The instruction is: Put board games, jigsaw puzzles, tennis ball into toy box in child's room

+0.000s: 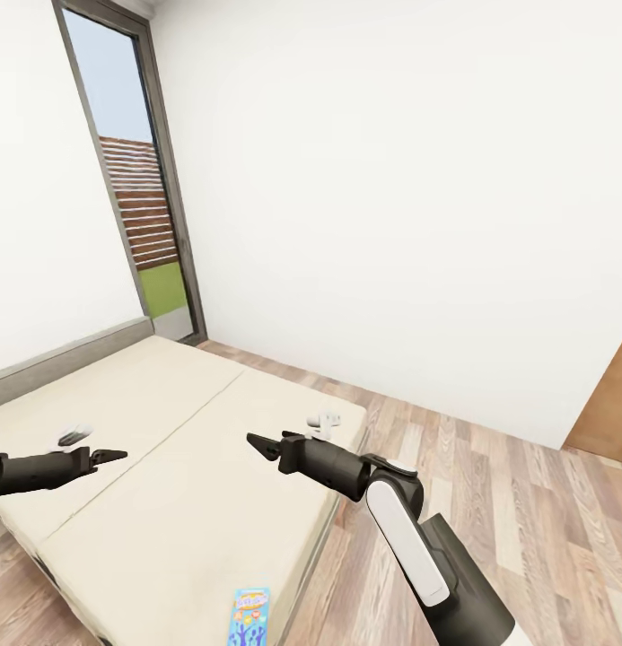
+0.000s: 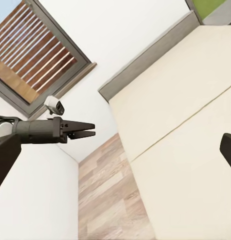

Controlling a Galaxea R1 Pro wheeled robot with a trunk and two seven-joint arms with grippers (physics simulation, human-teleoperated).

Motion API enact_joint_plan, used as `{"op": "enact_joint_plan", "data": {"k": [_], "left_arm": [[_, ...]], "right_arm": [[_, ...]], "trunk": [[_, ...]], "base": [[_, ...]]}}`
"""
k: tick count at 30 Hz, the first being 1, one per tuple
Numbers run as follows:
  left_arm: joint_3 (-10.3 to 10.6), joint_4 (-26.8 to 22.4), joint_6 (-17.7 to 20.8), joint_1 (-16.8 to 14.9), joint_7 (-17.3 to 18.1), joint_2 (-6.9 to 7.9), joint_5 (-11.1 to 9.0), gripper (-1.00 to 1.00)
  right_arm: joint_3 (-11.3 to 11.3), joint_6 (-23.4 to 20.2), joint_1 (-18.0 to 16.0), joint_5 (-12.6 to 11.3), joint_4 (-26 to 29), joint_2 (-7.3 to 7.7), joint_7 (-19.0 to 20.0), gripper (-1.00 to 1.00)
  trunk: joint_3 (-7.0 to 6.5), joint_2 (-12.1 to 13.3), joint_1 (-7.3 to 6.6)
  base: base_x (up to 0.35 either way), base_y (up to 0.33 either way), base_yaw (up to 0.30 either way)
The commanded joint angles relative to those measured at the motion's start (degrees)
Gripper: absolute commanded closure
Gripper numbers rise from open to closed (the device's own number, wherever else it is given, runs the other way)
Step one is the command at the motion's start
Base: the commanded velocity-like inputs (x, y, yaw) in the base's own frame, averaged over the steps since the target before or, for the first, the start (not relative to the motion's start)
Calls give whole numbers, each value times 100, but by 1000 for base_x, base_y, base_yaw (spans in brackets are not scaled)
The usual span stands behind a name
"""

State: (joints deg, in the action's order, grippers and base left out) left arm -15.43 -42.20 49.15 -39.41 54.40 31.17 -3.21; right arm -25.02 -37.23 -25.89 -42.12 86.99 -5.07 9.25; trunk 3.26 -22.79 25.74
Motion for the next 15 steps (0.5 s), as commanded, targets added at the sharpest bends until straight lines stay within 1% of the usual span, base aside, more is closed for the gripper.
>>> {"op": "enact_joint_plan", "data": {"k": [1, 12, 15], "left_arm": [[-4, 1, 50, -6, -2, 1, -32, -100], [-4, 1, 48, -6, 0, -1, -31, -100], [-4, 1, 46, -6, 0, 1, -31, -100]], "right_arm": [[6, -27, -5, 2, 3, -2, 14, -100], [6, -29, -6, 2, 3, -2, 15, -100], [6, -30, -5, 2, 3, -2, 15, -100]], "trunk": [[13, -13, 4], [13, -13, 4], [13, -13, 4]], "base": [[32, 0, 73], [13, -2, 78], [2, -85, 126]]}}
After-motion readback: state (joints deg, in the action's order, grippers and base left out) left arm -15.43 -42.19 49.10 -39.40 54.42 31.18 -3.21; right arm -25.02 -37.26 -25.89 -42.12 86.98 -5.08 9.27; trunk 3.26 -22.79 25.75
